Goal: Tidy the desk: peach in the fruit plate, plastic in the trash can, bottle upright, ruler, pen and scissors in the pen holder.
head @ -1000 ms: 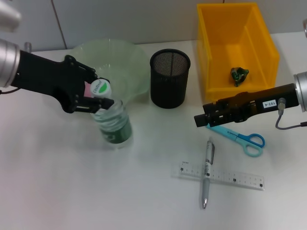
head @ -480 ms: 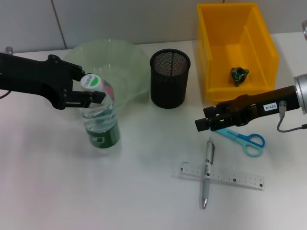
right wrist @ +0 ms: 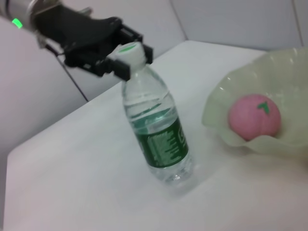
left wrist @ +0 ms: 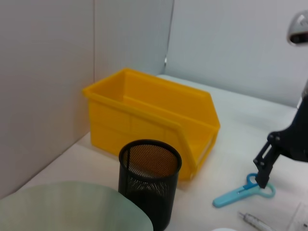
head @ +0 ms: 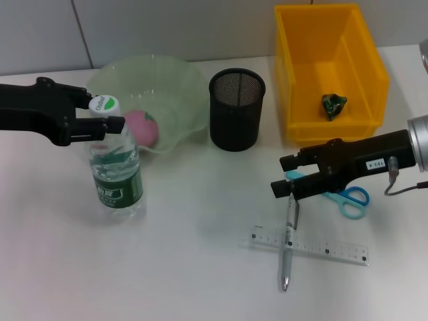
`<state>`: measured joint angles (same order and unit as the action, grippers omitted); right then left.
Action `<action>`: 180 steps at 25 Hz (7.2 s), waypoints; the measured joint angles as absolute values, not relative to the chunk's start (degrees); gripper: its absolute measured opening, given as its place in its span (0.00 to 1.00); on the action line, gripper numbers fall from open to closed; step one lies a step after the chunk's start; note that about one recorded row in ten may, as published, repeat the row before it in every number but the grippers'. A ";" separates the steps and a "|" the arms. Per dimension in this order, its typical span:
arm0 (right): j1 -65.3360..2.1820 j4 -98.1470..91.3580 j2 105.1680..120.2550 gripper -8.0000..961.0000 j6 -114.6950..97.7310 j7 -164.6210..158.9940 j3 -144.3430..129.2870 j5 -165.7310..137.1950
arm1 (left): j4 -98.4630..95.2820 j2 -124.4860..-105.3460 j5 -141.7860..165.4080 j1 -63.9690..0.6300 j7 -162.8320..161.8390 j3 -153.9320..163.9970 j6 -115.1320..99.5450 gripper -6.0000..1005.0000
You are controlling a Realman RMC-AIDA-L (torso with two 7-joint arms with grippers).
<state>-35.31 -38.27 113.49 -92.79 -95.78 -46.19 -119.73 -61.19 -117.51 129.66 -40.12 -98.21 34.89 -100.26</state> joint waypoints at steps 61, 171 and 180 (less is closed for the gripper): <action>-33.40 -40.70 115.84 0.83 -92.90 -84.12 -45.61 -119.18 | -60.61 -117.94 124.33 -32.87 -91.26 35.07 -92.03 0.52; -33.51 -42.04 115.31 0.83 -93.00 -90.69 -44.73 -119.45 | -51.19 -118.12 109.45 -27.29 -85.24 50.80 -103.00 0.85; -34.49 -42.21 114.92 0.83 -92.24 -91.50 -45.49 -119.75 | -44.74 -118.36 110.21 -27.31 -77.97 55.11 -96.98 0.85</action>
<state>-34.49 -42.21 114.92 -92.24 -91.50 -45.49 -119.75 -44.74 -118.36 110.21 -27.31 -77.97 55.11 -96.98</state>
